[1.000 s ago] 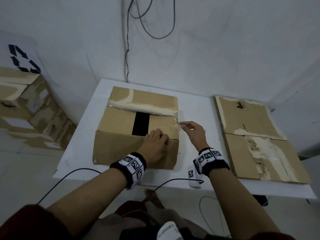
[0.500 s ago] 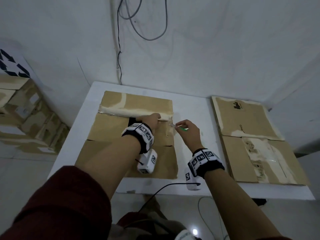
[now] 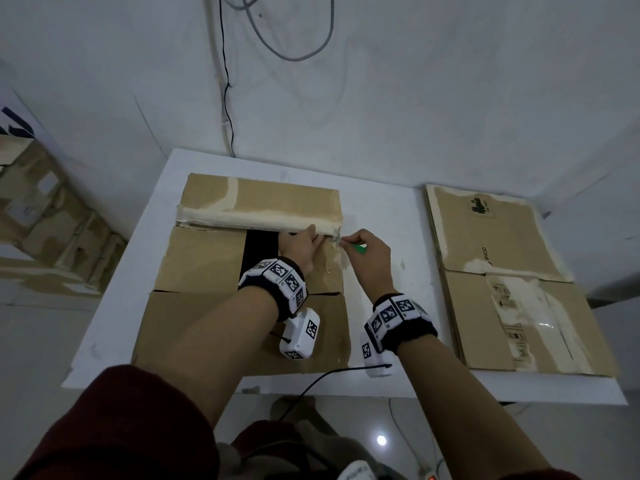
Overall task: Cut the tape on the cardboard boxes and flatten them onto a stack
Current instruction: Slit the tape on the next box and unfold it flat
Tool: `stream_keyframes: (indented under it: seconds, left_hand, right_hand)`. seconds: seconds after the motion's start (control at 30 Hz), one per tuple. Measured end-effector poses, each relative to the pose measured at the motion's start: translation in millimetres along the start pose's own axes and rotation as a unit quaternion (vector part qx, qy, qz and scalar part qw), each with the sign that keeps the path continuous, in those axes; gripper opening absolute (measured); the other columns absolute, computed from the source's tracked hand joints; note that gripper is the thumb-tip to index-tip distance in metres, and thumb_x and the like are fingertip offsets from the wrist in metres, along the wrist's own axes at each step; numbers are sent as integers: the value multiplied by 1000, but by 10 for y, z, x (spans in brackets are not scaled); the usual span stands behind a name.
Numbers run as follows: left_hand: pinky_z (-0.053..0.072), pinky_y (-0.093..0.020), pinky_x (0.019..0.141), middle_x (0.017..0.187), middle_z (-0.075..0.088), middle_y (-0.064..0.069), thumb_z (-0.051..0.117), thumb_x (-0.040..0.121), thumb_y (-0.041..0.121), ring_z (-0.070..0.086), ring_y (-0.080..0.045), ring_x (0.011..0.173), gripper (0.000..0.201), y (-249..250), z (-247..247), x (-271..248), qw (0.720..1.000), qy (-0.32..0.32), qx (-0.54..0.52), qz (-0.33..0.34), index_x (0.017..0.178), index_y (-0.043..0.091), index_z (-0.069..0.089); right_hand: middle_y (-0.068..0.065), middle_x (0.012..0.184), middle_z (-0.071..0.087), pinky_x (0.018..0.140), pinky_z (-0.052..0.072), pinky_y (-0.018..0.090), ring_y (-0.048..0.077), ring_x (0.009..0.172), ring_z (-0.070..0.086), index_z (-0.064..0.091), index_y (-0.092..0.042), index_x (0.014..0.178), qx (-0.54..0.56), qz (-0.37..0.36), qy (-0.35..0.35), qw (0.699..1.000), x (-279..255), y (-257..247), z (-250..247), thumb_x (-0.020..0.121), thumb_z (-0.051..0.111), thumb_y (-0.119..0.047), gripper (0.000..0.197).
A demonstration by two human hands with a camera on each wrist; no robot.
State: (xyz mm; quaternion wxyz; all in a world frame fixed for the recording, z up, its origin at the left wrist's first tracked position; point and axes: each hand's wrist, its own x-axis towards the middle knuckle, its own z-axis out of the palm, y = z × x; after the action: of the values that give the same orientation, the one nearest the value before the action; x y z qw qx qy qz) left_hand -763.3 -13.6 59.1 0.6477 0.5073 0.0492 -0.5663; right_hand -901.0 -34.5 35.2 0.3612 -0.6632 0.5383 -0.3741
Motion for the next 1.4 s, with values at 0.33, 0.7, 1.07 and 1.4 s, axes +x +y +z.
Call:
stream_keyframes:
  seconds: [0.33, 0.7, 1.07, 1.4]
  left_hand:
    - [56, -16, 58, 122, 48, -25, 51, 90, -11, 59, -14, 78, 45, -84, 36, 152, 997, -5, 70, 45, 130, -12, 29]
    - [56, -27, 81, 92, 61, -2, 67, 89, 10, 65, -17, 87, 41, 46, 41, 33, 975, -48, 115, 184, 123, 3, 46]
    - [48, -27, 85, 104, 62, -6, 61, 91, 44, 58, -13, 90, 28, 447, 115, 215, 941, -122, 218, 229, 100, 18, 56]
    - [34, -45, 95, 132, 39, -20, 67, 77, 18, 37, -36, 120, 64, 1032, -296, 751, 594, 48, 713, 368, 135, 12, 40]
  right_hand:
    - [-4, 83, 67, 73, 43, 6, -7, 79, 58, 66, -9, 82, -14, -3, 19, 1000, 152, 30, 41, 89, 67, -7, 7]
    - [7, 100, 59, 55, 38, 4, 16, 80, 55, 59, -3, 116, -98, 132, 38, 986, 271, 422, -177, 94, 53, -3, 23]
    - [25, 122, 56, 84, 51, 40, 40, 102, 59, 59, -8, 129, -254, 288, -14, 923, -276, 1346, -152, 92, 52, -5, 37]
    - [16, 127, 48, 96, 41, 29, 25, 111, 52, 55, -11, 128, -97, 45, 26, 994, 619, 122, 74, 94, 56, -10, 34]
